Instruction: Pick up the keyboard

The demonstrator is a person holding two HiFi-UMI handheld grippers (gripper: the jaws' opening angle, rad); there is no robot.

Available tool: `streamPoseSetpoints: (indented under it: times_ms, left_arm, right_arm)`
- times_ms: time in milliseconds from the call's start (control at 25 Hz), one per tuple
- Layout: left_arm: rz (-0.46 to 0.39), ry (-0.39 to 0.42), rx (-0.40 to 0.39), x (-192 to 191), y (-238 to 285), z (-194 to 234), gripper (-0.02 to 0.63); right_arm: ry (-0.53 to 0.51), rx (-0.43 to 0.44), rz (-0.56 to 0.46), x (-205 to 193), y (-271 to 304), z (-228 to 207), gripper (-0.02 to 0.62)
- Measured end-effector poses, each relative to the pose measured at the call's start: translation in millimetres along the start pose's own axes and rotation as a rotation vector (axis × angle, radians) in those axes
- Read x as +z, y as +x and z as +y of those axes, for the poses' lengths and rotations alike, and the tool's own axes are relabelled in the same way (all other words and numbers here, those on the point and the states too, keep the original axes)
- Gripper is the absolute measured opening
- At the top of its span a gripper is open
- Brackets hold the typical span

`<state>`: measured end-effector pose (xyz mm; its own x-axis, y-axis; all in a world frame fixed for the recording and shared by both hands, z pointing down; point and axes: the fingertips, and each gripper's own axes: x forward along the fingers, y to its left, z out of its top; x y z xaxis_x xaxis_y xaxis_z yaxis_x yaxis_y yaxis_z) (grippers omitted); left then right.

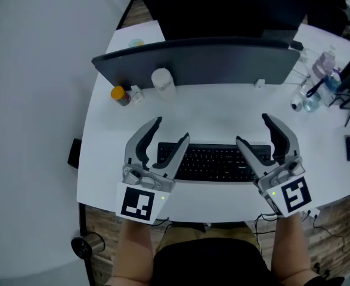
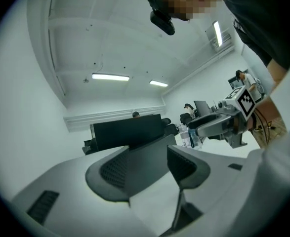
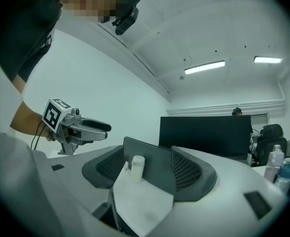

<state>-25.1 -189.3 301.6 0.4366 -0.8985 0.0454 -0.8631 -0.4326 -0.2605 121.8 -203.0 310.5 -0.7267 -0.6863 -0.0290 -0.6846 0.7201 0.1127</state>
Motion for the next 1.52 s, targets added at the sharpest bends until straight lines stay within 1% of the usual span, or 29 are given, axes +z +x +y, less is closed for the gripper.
streamPoseSetpoints:
  times_ms: [40,80,160,240,360,480,560,640,760,840,880,960,1080,1240,1400,1520]
  left_arm:
    - [0.019,-0.009,-0.004,-8,-1,2,0.233]
    - [0.038,-0.02,-0.004,-17,-2,4,0.222]
    - [0.078,-0.023,0.002,-35,-3,9,0.224]
    - [0.12,-0.001,0.014,-54,-6,15,0.23]
    - [0.165,0.013,0.031,-80,-12,22,0.221]
    - [0.23,-0.002,0.022,-111,-18,25,0.226]
    - [0.27,-0.039,0.011,-130,-20,24,0.246]
    - [0.309,-0.066,0.006,-150,-23,26,0.261]
    - [0.371,-0.116,-0.016,-179,-25,27,0.285]
    - [0.425,-0.16,-0.042,-198,-26,24,0.303]
    - [0.454,-0.181,-0.054,-208,-27,23,0.324]
    - [0.507,-0.219,-0.068,-224,-30,22,0.336]
    - [0.57,-0.263,-0.085,-245,-34,19,0.344]
    - [0.644,-0.301,-0.103,-269,-39,16,0.348]
    - [0.7,-0.352,-0.117,-289,-46,11,0.348]
    - [0.737,-0.405,-0.138,-302,-50,5,0.348]
  right_arm:
    - [0.0,-0.014,0.022,-7,-1,-4,0.272]
    - [0.001,-0.023,0.047,-16,-3,-8,0.272]
    - [-0.006,-0.027,0.117,-38,-8,-15,0.272]
    - [-0.003,-0.028,0.196,-62,-16,-20,0.272]
    - [0.047,-0.067,0.259,-92,-29,-36,0.272]
    - [0.062,-0.105,0.306,-115,-43,-51,0.272]
    - [0.061,-0.108,0.313,-125,-51,-56,0.272]
    - [0.061,-0.104,0.354,-140,-58,-58,0.272]
    - [0.1,-0.109,0.422,-164,-68,-62,0.272]
    - [0.129,-0.1,0.474,-184,-76,-63,0.273]
    - [0.145,-0.094,0.498,-193,-80,-63,0.273]
    - [0.179,-0.087,0.537,-211,-85,-63,0.275]
    - [0.21,-0.087,0.58,-231,-93,-62,0.276]
    - [0.25,-0.102,0.613,-249,-100,-60,0.276]
    - [0.301,-0.096,0.665,-272,-106,-55,0.276]
    - [0.352,-0.096,0.704,-291,-112,-53,0.276]
